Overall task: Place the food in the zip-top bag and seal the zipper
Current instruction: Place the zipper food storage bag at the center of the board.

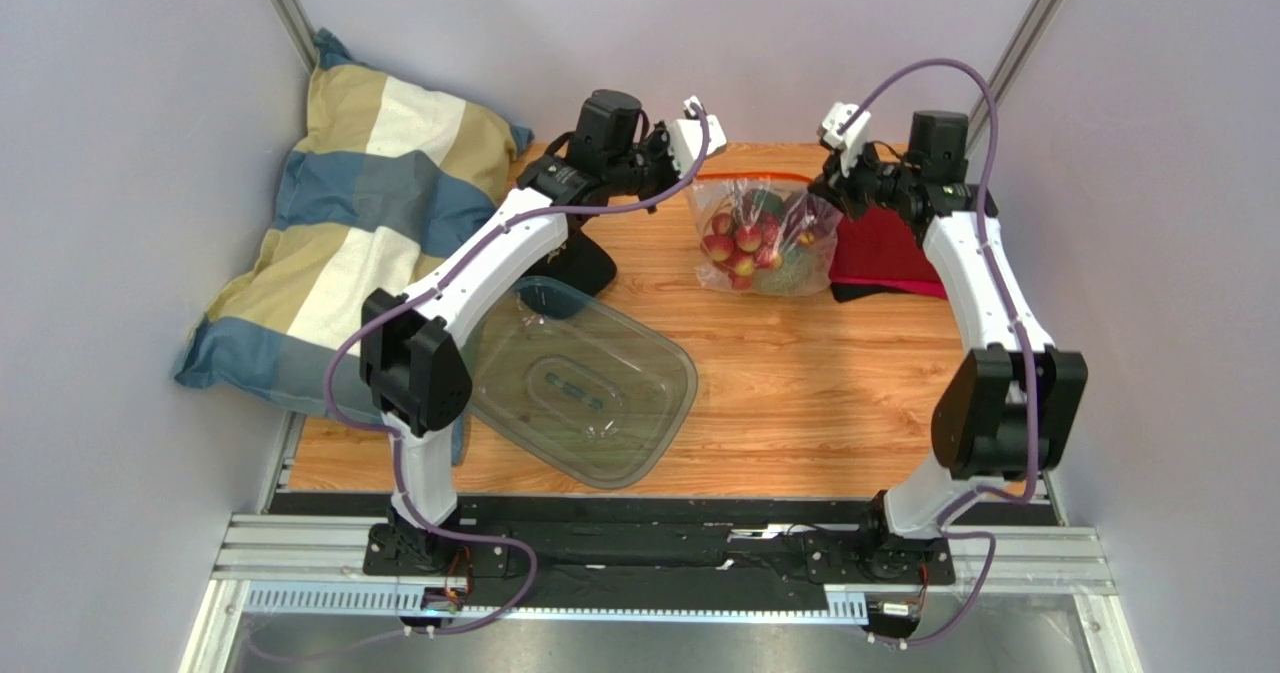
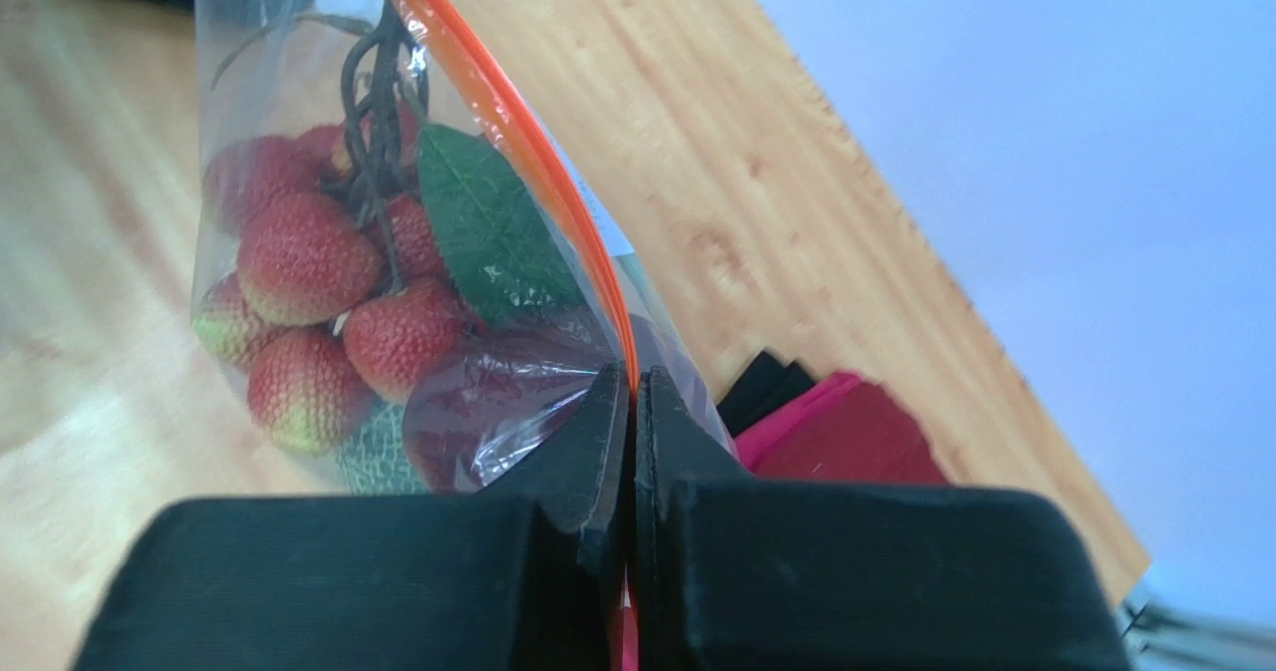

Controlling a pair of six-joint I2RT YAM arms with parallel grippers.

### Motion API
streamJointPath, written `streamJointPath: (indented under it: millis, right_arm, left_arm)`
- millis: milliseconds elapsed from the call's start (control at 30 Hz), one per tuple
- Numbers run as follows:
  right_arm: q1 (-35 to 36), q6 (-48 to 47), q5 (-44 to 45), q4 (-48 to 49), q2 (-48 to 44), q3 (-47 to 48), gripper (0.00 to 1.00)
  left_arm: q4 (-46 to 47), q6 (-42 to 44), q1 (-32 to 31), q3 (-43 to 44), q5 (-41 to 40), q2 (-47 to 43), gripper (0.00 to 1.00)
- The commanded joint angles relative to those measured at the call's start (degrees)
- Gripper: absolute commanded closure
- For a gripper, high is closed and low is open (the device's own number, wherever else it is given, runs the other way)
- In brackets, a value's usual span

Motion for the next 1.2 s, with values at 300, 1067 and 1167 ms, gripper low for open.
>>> streamJointPath:
  millis: [300,1067,1167]
  right_arm:
    - [6.30,1.48,4.67,16.86,13.57,11.91,1.00]
    - [3.85,8.04,-0.79,-10.05,-16.30,-12.18,0.00]
    - [3.05,16.89,1.40,-10.05,-21.91,-11.83,0.00]
  left_arm:
    - [4.78,-7.42,6.01,8.06,0.07,7.65,1.00]
    - [-9.73,-22.34,7.49,-17.28,18.38,-19.42,0.01]
    - [-15.16,-26.83,12.76,-13.96,21.27,-22.76,0.01]
